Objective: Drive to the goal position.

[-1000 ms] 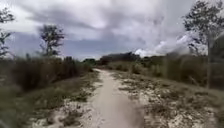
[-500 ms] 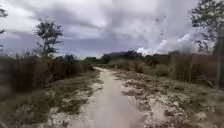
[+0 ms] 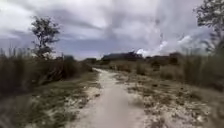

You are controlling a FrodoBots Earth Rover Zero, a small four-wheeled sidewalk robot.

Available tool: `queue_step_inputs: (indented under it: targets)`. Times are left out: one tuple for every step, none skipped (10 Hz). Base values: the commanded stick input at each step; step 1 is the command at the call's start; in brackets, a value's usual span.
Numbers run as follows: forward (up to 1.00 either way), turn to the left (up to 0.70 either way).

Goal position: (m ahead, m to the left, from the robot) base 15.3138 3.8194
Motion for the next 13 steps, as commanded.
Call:
queue_step_inputs:
  targets:
    - [0.85, 0.0]
    - [0.85, 0.0]
    - [0.85, 0.0]
    - [0.85, 0.0]
    - [0.85, 0.0]
    - [0.85, 0.0]
    - [0.85, 0.0]
    - [0.85, 0.0]
    - [0.85, 0.0]
    - [0.85, 0.0]
    - [0.85, 0.0]
    - [0.85, 0.0]
    - [0.85, 0.0]
